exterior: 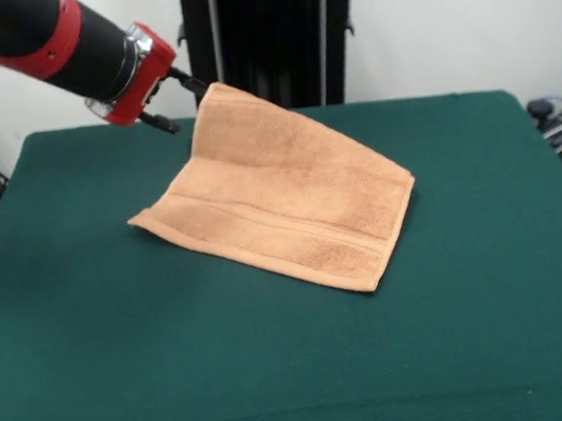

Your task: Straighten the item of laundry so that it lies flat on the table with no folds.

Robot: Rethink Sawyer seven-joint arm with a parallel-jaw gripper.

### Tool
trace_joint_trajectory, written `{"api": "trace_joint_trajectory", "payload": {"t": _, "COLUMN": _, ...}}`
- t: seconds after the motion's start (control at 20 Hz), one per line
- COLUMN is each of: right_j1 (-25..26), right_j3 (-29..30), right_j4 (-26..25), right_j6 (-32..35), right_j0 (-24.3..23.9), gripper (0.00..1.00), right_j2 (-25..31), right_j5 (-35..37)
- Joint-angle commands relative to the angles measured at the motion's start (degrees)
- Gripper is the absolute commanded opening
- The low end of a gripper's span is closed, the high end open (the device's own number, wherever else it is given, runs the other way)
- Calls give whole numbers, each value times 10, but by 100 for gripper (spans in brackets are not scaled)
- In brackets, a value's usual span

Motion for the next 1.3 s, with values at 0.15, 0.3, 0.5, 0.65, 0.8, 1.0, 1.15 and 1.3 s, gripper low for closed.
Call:
{"api": "trace_joint_trajectory", "payload": {"t": 0.15, "right_j1": -17, "right_j3": 57, "right_j4": -37, "right_j6": 7, "right_j0": -1, "gripper": 100, "right_j2": -14, "right_j5": -51}}
{"api": "trace_joint_trajectory", "payload": {"t": 0.3, "right_j1": -17, "right_j3": 61, "right_j4": -42, "right_j6": 7, "right_j0": -2, "gripper": 100, "right_j2": -15, "right_j5": -57}}
{"api": "trace_joint_trajectory", "payload": {"t": 0.5, "right_j1": -18, "right_j3": 72, "right_j4": -47, "right_j6": 12, "right_j0": -4, "gripper": 100, "right_j2": -16, "right_j5": -72}}
{"api": "trace_joint_trajectory", "payload": {"t": 0.65, "right_j1": -20, "right_j3": 82, "right_j4": -48, "right_j6": 15, "right_j0": -7, "gripper": 100, "right_j2": -15, "right_j5": -84}}
{"api": "trace_joint_trajectory", "payload": {"t": 0.8, "right_j1": -21, "right_j3": 91, "right_j4": -51, "right_j6": 17, "right_j0": -9, "gripper": 100, "right_j2": -16, "right_j5": -97}}
{"api": "trace_joint_trajectory", "payload": {"t": 1.0, "right_j1": -20, "right_j3": 101, "right_j4": -56, "right_j6": 17, "right_j0": -11, "gripper": 100, "right_j2": -20, "right_j5": -112}}
{"api": "trace_joint_trajectory", "payload": {"t": 1.15, "right_j1": -21, "right_j3": 107, "right_j4": -59, "right_j6": 19, "right_j0": -14, "gripper": 100, "right_j2": -20, "right_j5": -122}}
{"api": "trace_joint_trajectory", "payload": {"t": 1.3, "right_j1": -19, "right_j3": 113, "right_j4": -64, "right_j6": 21, "right_j0": -14, "gripper": 100, "right_j2": -21, "right_j5": -130}}
